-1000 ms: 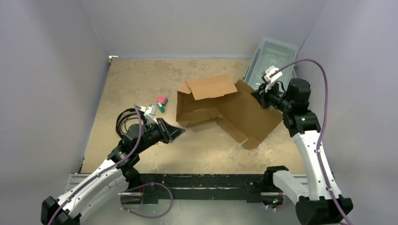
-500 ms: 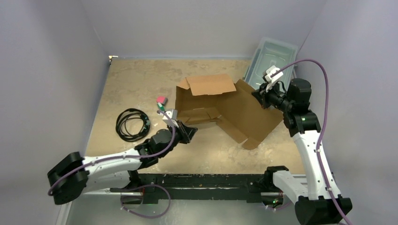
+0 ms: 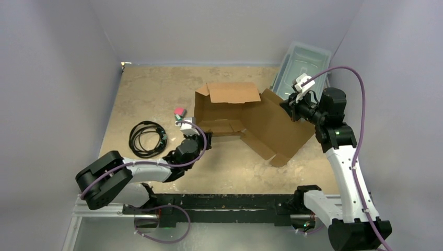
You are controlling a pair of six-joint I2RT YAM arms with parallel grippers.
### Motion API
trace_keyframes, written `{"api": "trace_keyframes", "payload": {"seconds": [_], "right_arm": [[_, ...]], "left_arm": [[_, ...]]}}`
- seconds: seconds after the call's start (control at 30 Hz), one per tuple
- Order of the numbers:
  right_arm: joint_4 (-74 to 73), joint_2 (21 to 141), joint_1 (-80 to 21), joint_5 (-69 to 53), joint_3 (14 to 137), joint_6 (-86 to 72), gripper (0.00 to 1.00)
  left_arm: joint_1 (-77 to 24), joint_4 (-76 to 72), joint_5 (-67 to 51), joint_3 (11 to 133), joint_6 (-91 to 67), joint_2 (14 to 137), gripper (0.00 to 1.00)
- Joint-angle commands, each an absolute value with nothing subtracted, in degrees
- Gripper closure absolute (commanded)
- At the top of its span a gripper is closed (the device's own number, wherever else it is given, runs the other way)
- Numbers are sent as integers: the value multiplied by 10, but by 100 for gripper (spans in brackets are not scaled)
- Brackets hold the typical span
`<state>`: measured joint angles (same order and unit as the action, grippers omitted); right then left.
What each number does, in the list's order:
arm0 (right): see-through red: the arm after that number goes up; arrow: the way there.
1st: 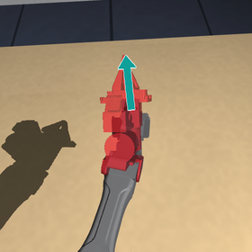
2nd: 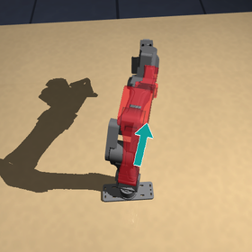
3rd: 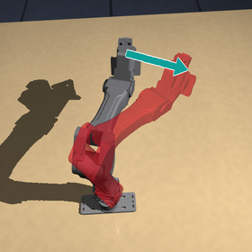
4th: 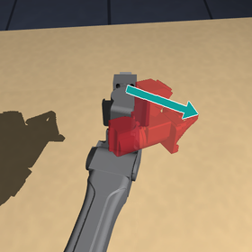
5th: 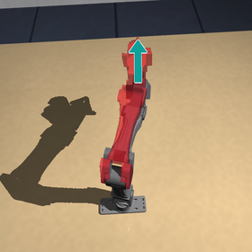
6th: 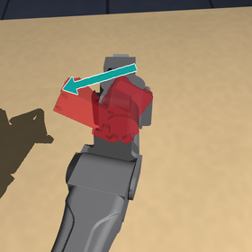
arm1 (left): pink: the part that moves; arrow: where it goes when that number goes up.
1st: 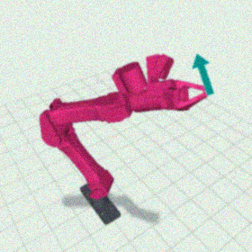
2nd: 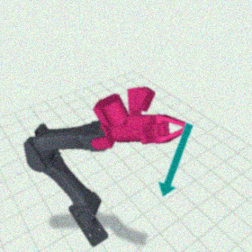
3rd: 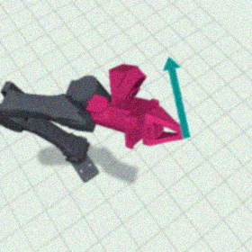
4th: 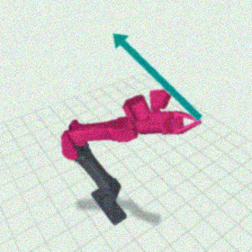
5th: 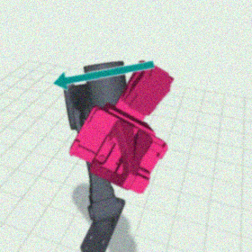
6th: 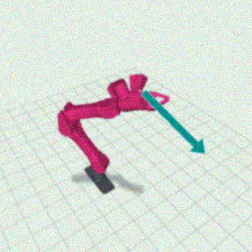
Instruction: Fold the paper box
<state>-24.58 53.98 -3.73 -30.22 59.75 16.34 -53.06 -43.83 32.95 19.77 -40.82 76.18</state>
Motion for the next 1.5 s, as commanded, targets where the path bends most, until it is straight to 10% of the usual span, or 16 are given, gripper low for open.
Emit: {"api": "trace_keyframes", "payload": {"seconds": [0.0, 0.77, 1.47], "right_arm": [[-250, 542, -36, -324, 591, 149, 100], [-313, 528, -35, -343, 642, 210, 100], [-318, 498, -33, -336, 623, 222, 100]], "left_arm": [[-488, -498, 292, 193, -410, 797, 94], [-448, -413, 202, 180, -388, 787, 95], [-438, -163, 131, 122, -470, 374, 33]]}}
